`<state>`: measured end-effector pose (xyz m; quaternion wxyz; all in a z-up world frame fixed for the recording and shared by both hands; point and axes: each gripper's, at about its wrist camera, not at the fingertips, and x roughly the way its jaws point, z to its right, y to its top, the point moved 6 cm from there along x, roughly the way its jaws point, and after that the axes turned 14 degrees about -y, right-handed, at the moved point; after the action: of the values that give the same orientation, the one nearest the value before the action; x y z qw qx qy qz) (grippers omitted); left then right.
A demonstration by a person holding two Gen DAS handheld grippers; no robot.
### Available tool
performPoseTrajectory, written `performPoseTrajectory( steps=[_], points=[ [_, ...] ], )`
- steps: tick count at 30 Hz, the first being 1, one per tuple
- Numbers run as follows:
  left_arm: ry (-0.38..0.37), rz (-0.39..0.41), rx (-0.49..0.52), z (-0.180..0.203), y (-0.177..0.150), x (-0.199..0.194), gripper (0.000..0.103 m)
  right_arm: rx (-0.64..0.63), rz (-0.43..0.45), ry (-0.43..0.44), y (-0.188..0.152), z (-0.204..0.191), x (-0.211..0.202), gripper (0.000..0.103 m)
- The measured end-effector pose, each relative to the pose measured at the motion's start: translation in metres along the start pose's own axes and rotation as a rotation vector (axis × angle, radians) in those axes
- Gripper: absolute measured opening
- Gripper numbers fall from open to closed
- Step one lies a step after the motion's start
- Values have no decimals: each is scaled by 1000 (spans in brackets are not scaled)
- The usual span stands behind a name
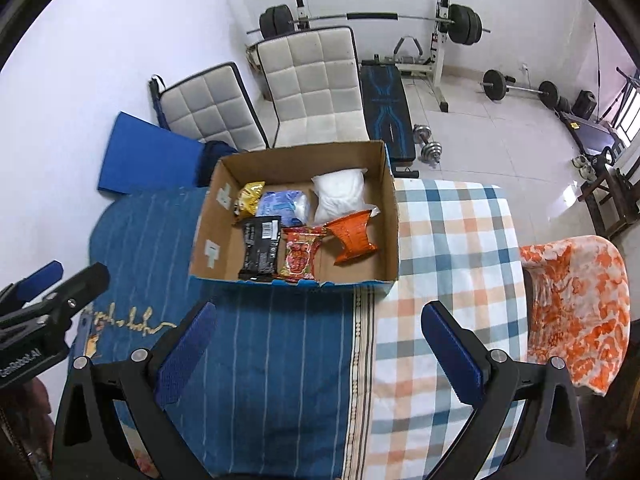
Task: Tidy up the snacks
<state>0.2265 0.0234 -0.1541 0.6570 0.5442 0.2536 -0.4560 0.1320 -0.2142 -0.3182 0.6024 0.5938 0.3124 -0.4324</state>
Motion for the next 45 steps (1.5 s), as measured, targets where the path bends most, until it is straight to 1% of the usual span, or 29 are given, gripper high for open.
performPoseTrajectory(
  steps=[7, 9, 11, 14, 16, 20, 26, 29, 31, 35, 45],
  points=[
    [-21, 7, 35, 19, -12, -40, 98, 27, 44, 38, -21, 11, -62, 103],
    [-13, 13, 57, 24, -15, -53, 98, 24, 59, 45, -26, 13, -80, 103],
    [1, 25, 62, 27, -16, -65, 98, 18, 78, 44, -29, 13, -98, 103],
    [-8, 53, 51, 28, -18, -82, 98, -2, 110, 32, -32, 13, -121, 103],
    [-18, 74, 40, 28, -18, -93, 98, -5, 123, 28, -34, 14, -132, 103],
    [-12, 98, 33, 28, -20, -103, 98, 1, 134, 27, -34, 15, -145, 103],
    [-1, 114, 31, 27, -19, -99, 98, 11, 166, 1, -30, 17, -155, 103],
    [16, 119, 35, 27, -19, -99, 98, 15, 176, -13, -26, 17, -153, 103],
    [21, 127, 36, 28, -17, -97, 98, 22, 190, -45, -22, 18, -152, 103],
    [37, 139, 39, 28, -13, -95, 98, 35, 203, -73, -15, 20, -146, 103],
    [52, 136, 38, 28, -10, -88, 98, 48, 200, -88, -10, 25, -132, 103]
  ],
)
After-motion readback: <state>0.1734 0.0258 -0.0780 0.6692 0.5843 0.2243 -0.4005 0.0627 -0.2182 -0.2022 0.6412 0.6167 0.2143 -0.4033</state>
